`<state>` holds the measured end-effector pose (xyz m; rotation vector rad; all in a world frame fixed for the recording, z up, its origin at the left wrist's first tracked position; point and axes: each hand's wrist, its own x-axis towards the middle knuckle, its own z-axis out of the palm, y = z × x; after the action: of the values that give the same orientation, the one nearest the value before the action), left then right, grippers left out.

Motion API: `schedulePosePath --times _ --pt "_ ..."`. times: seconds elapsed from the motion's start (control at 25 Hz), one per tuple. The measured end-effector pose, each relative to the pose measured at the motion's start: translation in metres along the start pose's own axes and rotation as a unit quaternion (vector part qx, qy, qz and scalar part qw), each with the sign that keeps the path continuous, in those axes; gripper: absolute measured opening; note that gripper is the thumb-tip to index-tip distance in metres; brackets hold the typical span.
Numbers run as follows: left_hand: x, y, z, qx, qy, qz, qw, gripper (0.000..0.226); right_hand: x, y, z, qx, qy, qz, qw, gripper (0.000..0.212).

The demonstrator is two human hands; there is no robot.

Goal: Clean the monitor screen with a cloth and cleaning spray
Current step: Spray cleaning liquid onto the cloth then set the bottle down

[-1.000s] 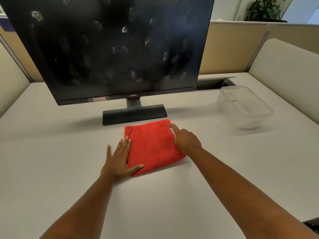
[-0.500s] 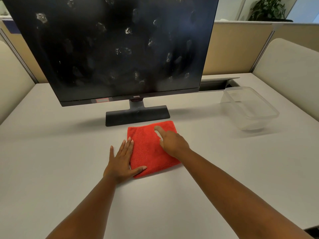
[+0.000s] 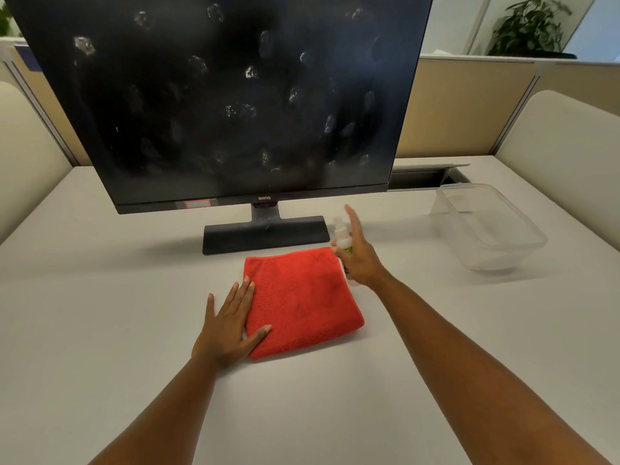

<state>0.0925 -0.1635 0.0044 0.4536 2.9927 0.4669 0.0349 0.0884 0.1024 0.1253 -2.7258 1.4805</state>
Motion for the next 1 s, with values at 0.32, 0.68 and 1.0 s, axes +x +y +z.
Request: schedulePosePath --times 0.32,0.68,1.0 --pt "0.002 0.000 0.001 0.004 0.008 -0.003 1.000 0.104 0.030 0.032 -0.036 -0.045 0.102 0.081 0.991 0.052" --pt "0.002 0.001 0.001 0.016 0.005 -0.009 1.000 0.098 0.047 0.051 -0.040 -0.005 0.199 0.108 0.974 0.048" --pt "0.002 0.001 0.001 0.010 0.011 -0.010 1.000 0.097 0.043 0.059 -0.039 -0.011 0.198 0.102 0.975 0.048"
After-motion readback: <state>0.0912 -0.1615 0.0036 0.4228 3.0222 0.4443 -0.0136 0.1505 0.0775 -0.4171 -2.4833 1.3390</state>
